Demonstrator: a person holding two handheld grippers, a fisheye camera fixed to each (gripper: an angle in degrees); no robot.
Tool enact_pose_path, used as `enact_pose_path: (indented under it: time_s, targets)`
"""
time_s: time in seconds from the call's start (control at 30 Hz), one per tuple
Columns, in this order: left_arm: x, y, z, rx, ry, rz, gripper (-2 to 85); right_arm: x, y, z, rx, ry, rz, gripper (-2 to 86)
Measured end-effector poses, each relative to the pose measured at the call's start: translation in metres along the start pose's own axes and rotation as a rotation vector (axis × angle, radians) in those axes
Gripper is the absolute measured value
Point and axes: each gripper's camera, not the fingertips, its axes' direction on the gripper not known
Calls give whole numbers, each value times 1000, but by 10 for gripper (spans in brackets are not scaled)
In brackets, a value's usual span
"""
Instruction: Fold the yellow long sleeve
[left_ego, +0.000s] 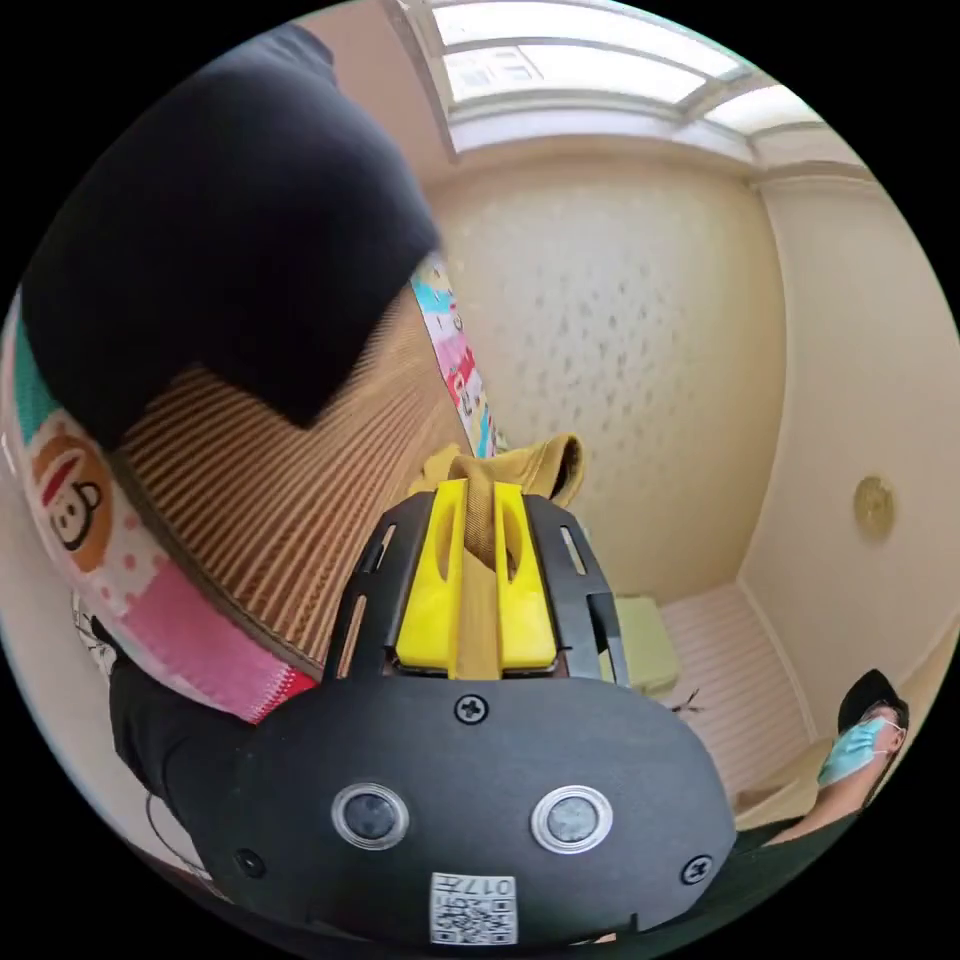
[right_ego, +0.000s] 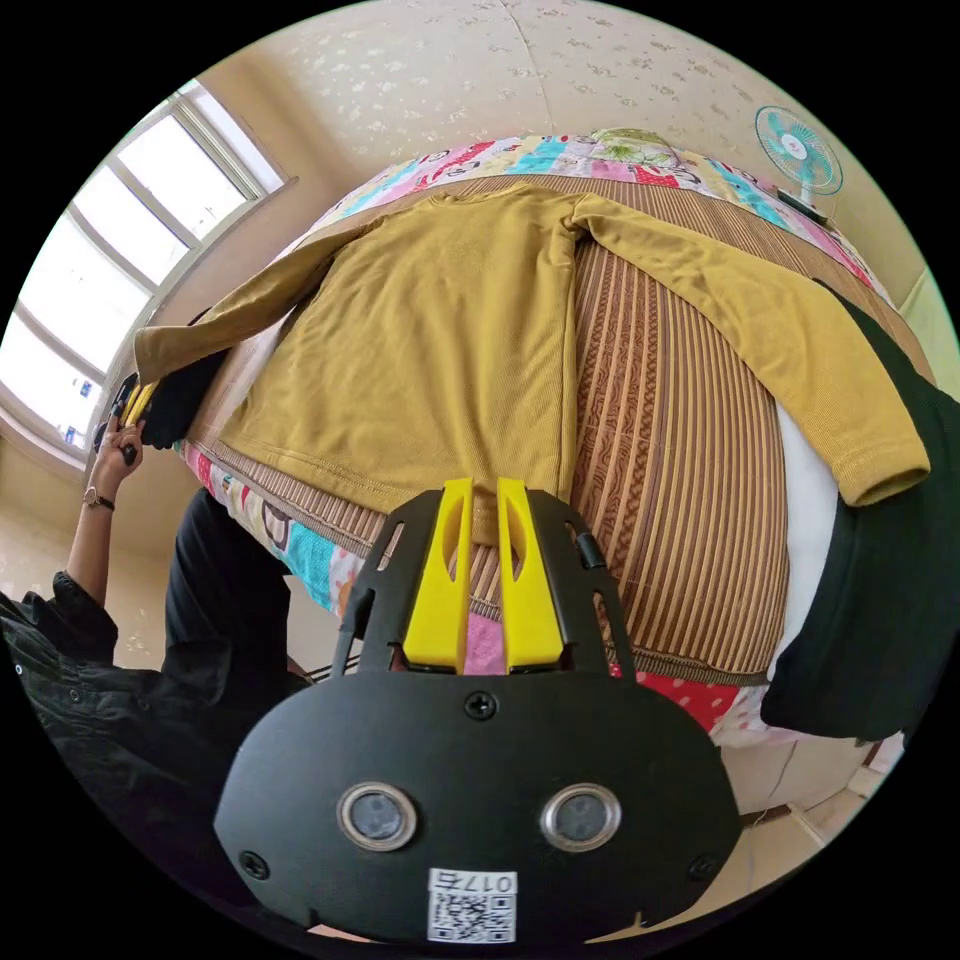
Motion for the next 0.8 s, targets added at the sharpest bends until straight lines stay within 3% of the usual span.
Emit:
enact_pose_path:
  time_s: [0.07,0.17,0.27,0.37,0.47,0.53,0.67,0.8]
  targets:
    - [2,7,-17,-3,-118,40,73,2,1,-10,22,25,24,55]
    - [20,30,16,-237,-305,148,115,3,-4,-21,47,66,68,71]
    - [45,62,77,-417,-345,303,123,8,-16,-20,52,65,105,79]
    - [53,85,147,-593,-357,395,121,17,-32,6,-79,37,84,75]
    - [34,117,198,-740,-551,470,64,25,-29,-1,-97,19,26,51]
    - [35,130,189,-730,-551,562,38,27,-20,-11,-125,-1,12,39]
    - [24,155,131,-812,-508,474,30,9,37,-34,-137,34,-50,29]
    - [27,189,42,-767,-433,460,35,8,94,-63,-135,-81,24,28]
